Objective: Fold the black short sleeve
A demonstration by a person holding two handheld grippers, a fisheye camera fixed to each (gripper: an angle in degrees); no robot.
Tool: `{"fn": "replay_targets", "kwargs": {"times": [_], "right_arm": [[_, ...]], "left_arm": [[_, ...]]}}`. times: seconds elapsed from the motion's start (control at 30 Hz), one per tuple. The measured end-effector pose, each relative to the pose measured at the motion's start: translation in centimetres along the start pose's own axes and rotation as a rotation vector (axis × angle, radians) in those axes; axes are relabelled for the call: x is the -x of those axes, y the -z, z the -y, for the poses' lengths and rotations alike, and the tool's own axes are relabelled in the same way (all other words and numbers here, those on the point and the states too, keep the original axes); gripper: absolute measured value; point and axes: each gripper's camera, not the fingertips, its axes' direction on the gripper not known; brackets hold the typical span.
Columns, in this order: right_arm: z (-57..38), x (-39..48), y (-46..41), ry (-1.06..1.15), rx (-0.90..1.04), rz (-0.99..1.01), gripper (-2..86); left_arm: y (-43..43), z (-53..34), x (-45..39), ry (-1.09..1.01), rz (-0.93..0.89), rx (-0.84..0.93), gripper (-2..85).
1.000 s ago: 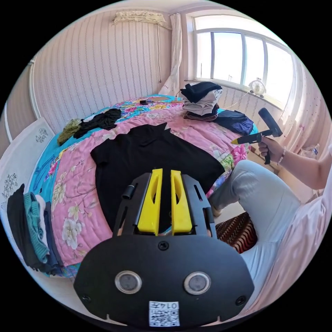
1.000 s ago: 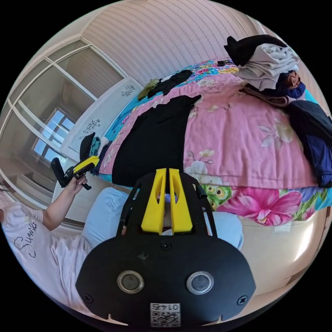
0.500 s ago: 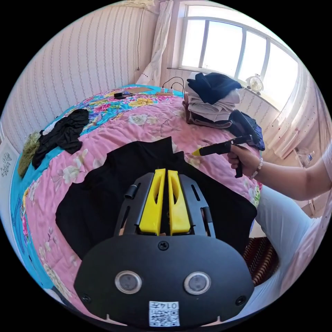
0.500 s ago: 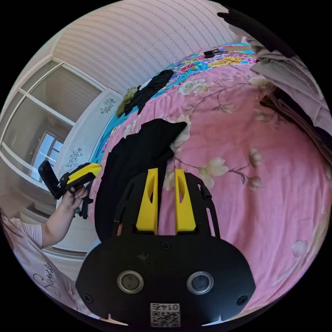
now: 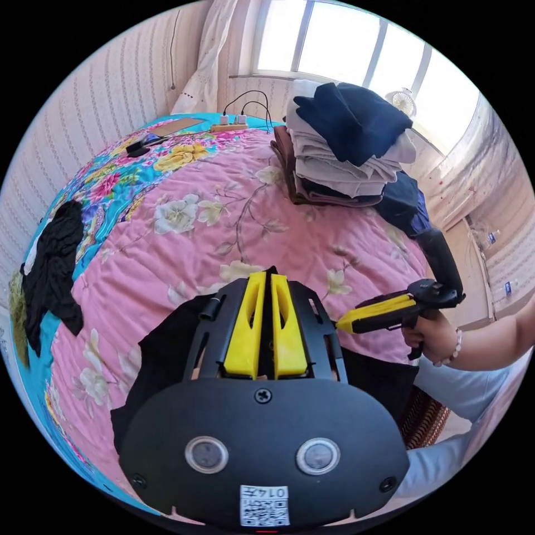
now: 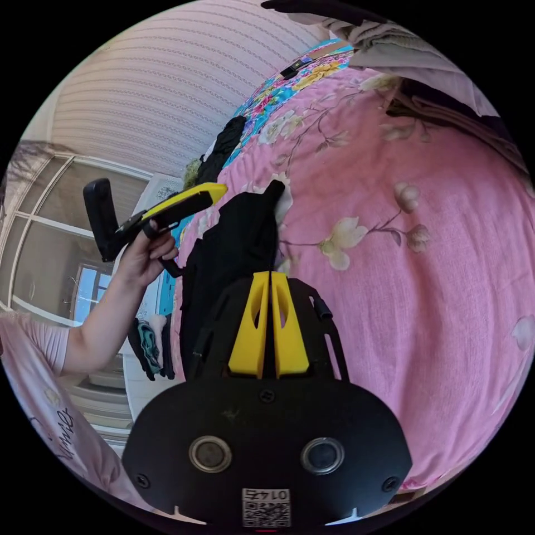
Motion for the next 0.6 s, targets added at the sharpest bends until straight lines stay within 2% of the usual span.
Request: {"fn": "replay_targets", "kwargs": {"times": [0.1, 0.2, 0.23, 0.37, 0.5, 0.6], "right_arm": [[0.7, -0.2, -1.2, -0.038, 0.025, 0.002, -0.1], [1.6, -0.2, -2.0, -0.061, 0.032, 0.014, -0.1], [2.0, -0.1, -2.2, -0.066, 0.033, 0.019, -0.1], [3.5, 0.9, -2.3, -0.060, -0.007, 0.033, -0.1], [4.6, 2.5, -1.7, -0.049, -0.110, 0.039, -0.1], [5.5, 3.6, -1.8, -0.076, -0.185, 0.025, -0.1]], "left_arm": [[-3.8, 2.8, 0.8, -0.034, -0.079, 0.095, 5.7], [-7.7, 3.6, 2.1, -0.067, -0.052, 0.287, 3.8], [-7.8, 3.6, 2.6, -0.067, -0.044, 0.293, 2.7], [-4.8, 3.1, 6.2, 0.000, -0.009, 0.115, -0.6], [-3.4, 2.4, 9.6, 0.058, -0.155, -0.128, -0.8], [-6.5, 1.7, 11.1, 0.120, -0.120, -0.076, -0.6]]}}
